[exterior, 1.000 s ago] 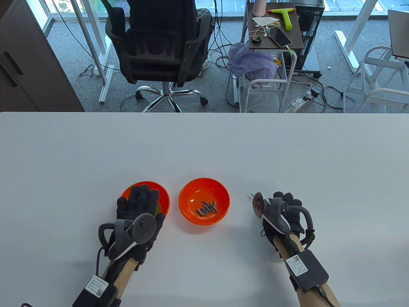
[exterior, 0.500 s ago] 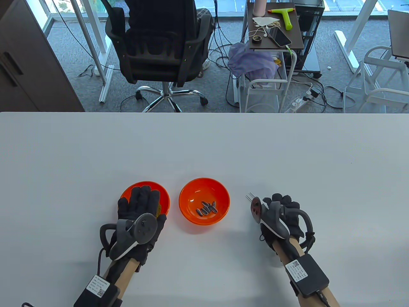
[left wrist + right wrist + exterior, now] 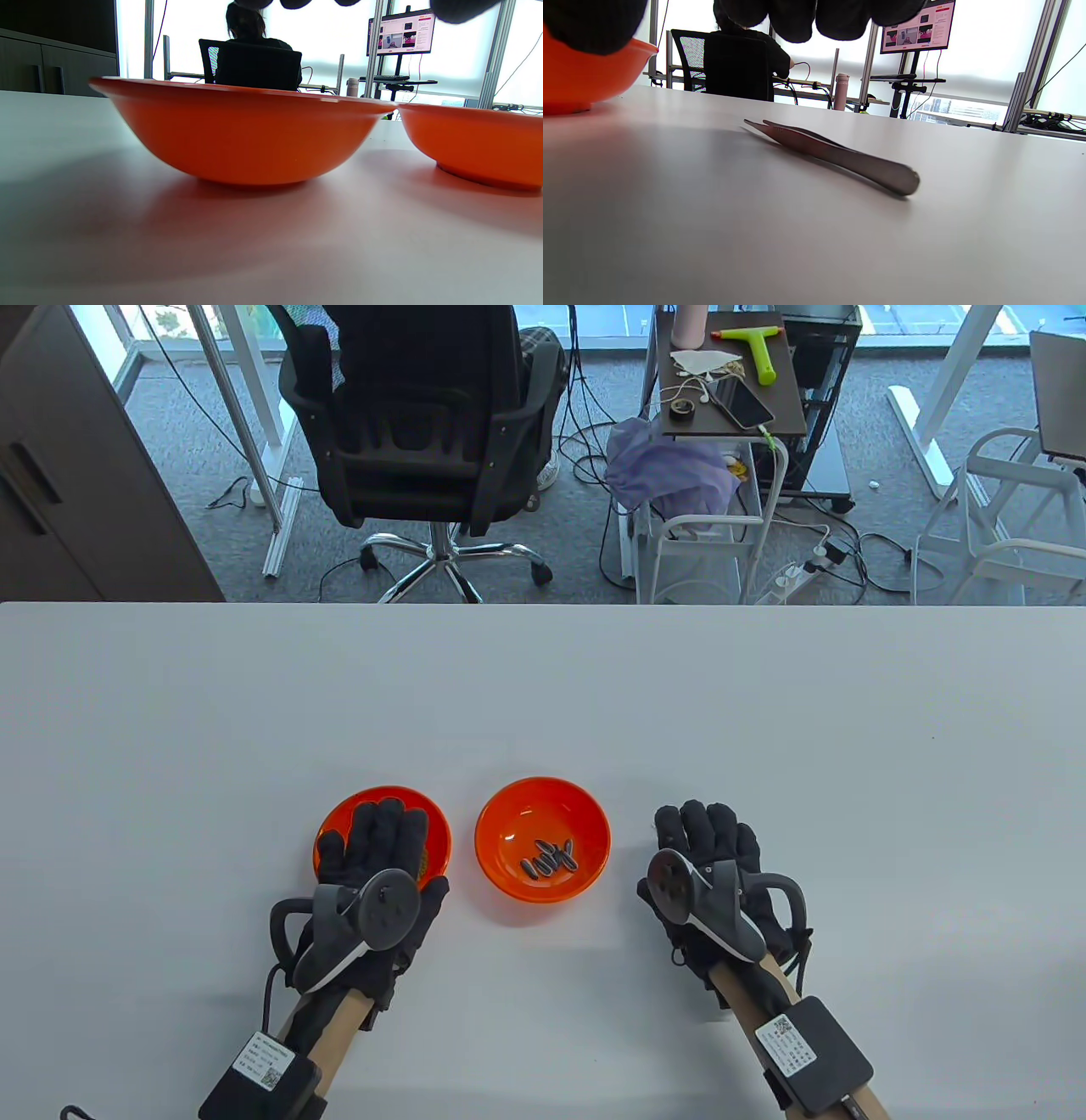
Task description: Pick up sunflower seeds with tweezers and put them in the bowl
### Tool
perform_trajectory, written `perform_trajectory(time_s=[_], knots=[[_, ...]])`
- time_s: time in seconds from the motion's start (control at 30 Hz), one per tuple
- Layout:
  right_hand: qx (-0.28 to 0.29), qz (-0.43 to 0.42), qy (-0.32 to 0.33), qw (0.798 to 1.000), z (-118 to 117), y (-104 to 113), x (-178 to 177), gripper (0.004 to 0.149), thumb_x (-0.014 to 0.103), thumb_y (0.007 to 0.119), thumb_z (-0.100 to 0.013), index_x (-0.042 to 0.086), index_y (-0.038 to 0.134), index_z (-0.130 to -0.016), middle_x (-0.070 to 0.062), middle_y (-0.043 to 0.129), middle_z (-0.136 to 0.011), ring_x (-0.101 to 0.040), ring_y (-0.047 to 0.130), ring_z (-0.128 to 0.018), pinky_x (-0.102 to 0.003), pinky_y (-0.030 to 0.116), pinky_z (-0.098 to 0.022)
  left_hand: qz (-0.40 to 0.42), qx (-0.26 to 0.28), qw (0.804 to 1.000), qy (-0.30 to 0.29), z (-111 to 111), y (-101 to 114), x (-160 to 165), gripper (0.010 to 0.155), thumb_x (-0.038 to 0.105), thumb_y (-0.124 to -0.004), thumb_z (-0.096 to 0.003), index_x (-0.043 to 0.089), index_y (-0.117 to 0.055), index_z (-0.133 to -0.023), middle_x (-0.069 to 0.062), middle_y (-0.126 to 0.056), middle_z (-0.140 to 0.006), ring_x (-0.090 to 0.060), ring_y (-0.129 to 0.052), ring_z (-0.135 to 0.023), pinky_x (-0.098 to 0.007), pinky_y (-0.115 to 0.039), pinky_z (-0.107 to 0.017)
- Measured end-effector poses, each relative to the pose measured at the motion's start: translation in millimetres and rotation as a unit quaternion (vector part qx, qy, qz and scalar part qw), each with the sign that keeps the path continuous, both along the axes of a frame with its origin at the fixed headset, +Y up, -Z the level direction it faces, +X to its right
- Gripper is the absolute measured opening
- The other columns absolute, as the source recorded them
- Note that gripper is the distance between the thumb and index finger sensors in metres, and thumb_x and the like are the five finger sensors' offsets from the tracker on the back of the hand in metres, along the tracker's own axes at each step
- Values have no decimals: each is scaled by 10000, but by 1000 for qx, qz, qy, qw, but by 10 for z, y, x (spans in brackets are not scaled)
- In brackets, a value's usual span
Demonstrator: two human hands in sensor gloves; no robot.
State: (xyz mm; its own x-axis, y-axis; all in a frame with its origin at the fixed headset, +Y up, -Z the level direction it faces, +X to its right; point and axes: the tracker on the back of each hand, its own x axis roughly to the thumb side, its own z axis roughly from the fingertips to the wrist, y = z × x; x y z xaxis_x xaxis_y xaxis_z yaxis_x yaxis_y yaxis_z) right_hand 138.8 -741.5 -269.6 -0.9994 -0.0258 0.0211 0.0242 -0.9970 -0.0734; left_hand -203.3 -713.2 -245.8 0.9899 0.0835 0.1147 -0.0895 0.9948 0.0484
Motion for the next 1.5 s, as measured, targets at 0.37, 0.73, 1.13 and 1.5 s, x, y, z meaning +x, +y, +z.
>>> perform_trajectory(time_s=[0.37, 0.73, 1.13, 1.5], knots=[[12, -26, 12, 1000, 20, 50, 29, 962, 694, 717, -300, 359, 243, -1067, 15, 248, -1176, -350, 327, -1111, -518, 353, -813, -7, -2, 1000, -1, -17, -17, 49, 769, 619, -657, -459, 333, -355, -1106, 27, -330, -1224, -252, -358, -1187, -597, -295, -806], [8, -22, 10, 1000, 37, 62, 58, 967, 699, 713, -303, 350, 234, -1067, 0, 237, -1175, -357, 315, -1109, -529, 338, -809, -5, -13, 1000, -4, -29, -40, 34, 768, 616, -658, -461, 333, -355, -1108, 29, -326, -1225, -254, -344, -1188, -597, -281, -805], [-9, -7, 2, 1000, 18, 12, 91, 965, 699, 710, -305, 347, 236, -1068, 1, 241, -1175, -360, 312, -1108, -535, 332, -807, -15, -22, 1000, 3, -35, -53, 30, 768, 614, -656, -462, 330, -352, -1108, 29, -319, -1225, -253, -339, -1187, -596, -275, -804], [-22, 3, 2, 1000, 14, -13, 92, 961, 696, 711, -307, 345, 245, -1070, -3, 245, -1175, -365, 313, -1107, -540, 330, -805, -18, -19, 1000, 7, -43, -55, 17, 766, 613, -657, -463, 331, -353, -1107, 29, -319, -1225, -250, -337, -1188, -595, -274, -805]])
